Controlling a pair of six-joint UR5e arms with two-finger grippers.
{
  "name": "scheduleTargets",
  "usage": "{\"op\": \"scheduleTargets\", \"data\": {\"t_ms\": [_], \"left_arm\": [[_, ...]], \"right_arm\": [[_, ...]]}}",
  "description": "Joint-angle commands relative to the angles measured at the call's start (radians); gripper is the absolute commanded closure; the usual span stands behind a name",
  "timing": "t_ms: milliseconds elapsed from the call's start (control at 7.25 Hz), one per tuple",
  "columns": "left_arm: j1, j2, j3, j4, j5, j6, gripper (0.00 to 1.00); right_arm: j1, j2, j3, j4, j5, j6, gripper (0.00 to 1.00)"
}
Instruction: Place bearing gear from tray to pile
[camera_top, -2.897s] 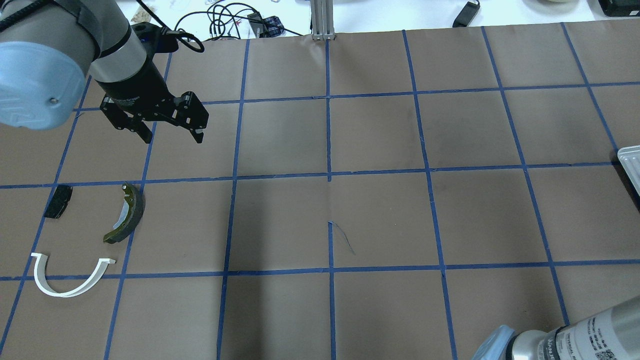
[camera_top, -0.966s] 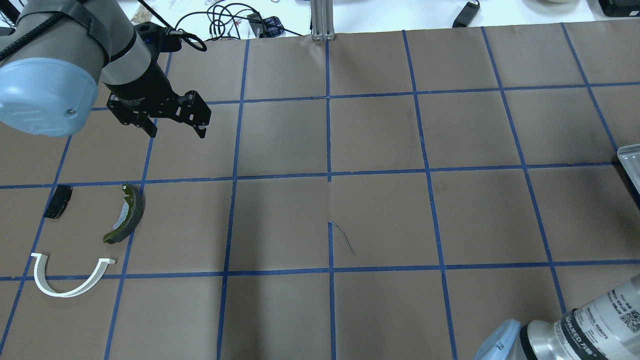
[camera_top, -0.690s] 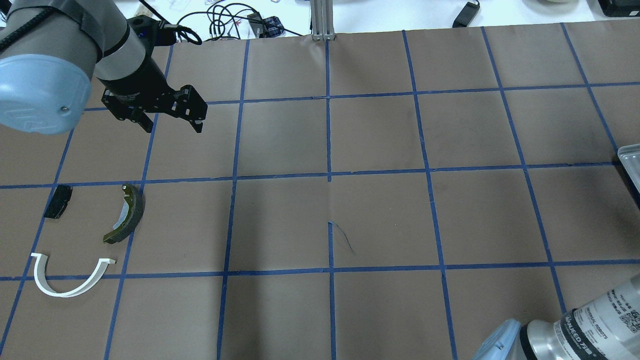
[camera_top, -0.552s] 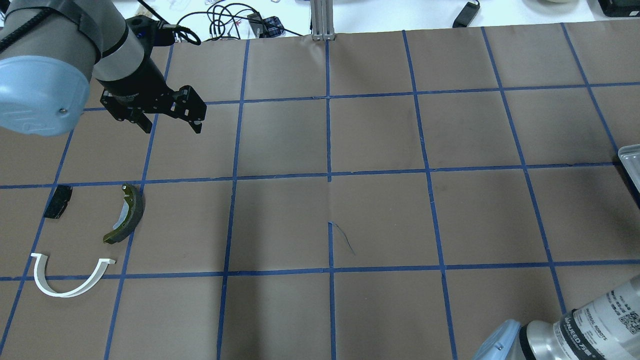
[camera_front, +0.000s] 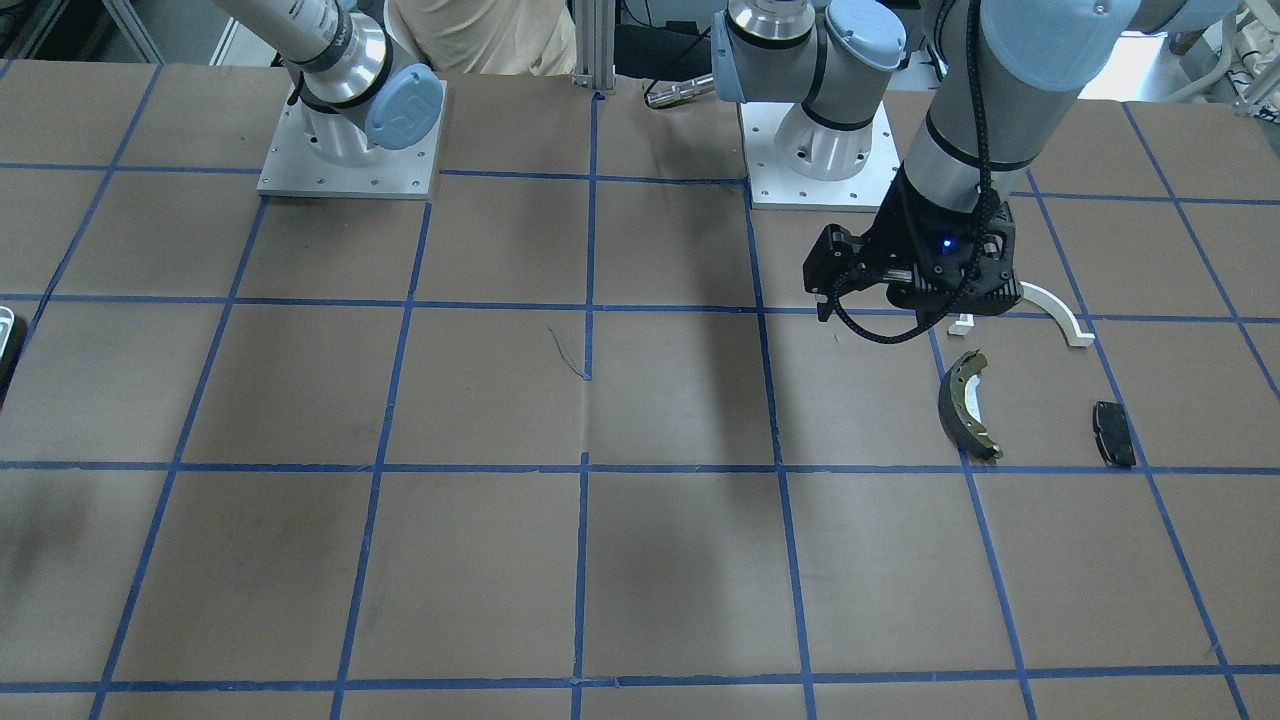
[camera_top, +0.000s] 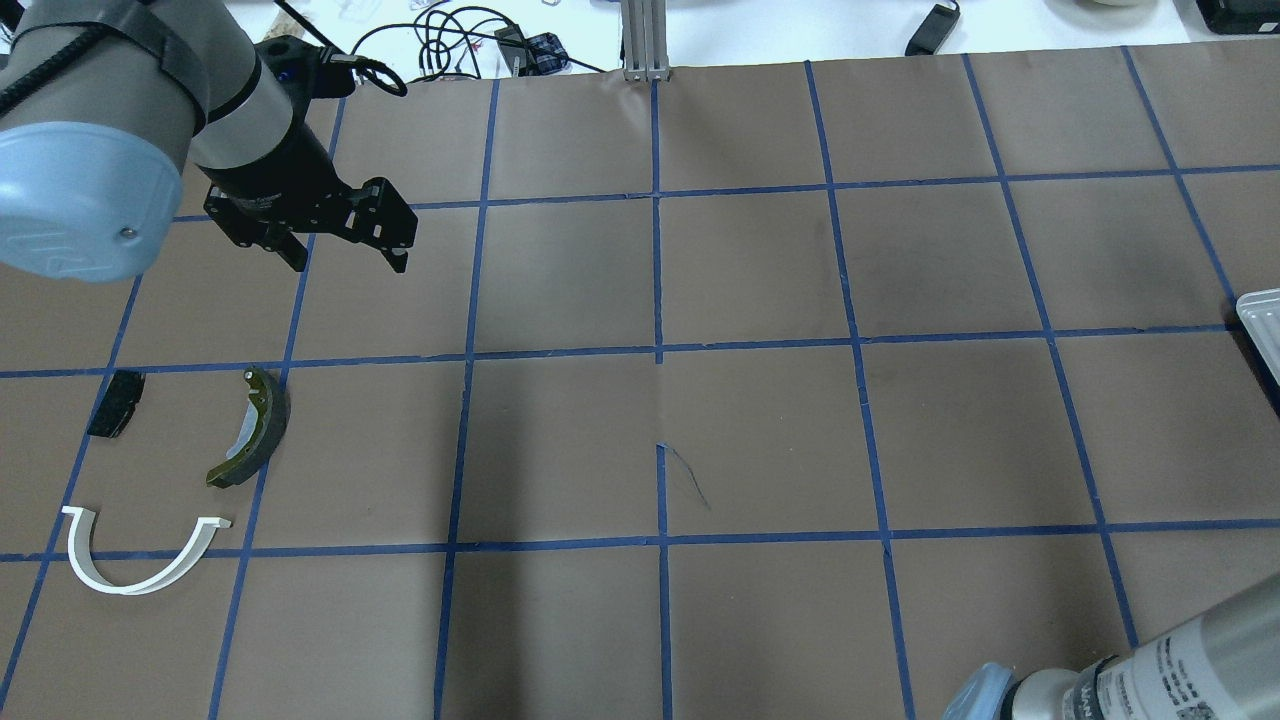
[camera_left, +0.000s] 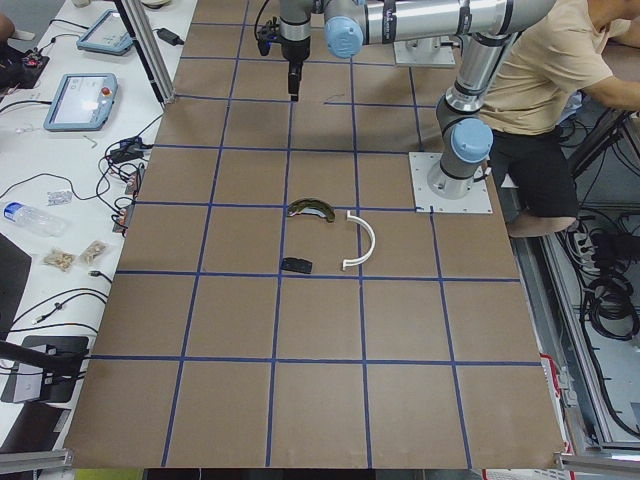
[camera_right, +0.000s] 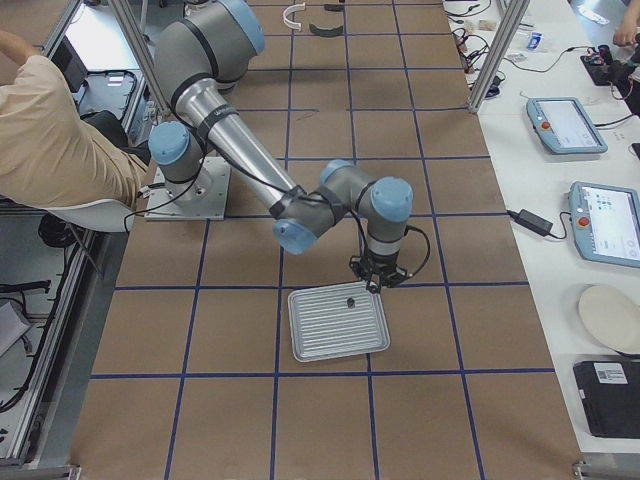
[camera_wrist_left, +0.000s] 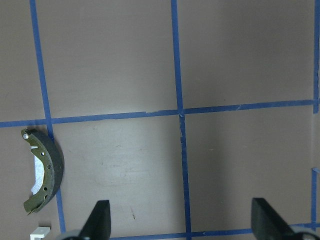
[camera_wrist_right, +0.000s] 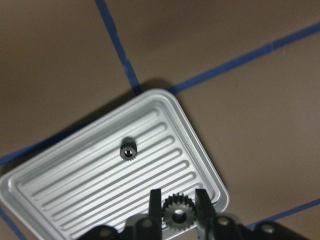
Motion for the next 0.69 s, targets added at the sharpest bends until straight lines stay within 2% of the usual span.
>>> {"op": "scheduleTargets", "data": {"t_ms": [0,138,276,414,552], "left_arm": [[-0.004,-0.003,-0.001,0.003,-0.001,0.001,0.0],[-0.001,0.003,-0.005,0.001,0.001,0.013,0.0],[0.001,0.004,-0.005,0.001,0.001,0.066,0.0],[0.006,0.009,-0.004,-0.001,0.004,0.07,0.0],[0.012,0.009,-0.004,0.001,0.002,0.071,0.0]], "right_arm": [[0.229,-0.178,0.1,0.093,-0.08,0.327,1.0],[0.336,-0.24,0.119,0.125,-0.067,0.47,1.0],[0.471,-0.253,0.119,0.168,-0.067,0.675,1.0],[0.585,-0.247,0.112,0.169,0.031,0.896,1.0],[0.637,-0.239,0.121,0.173,0.156,1.15,1.0]]}}
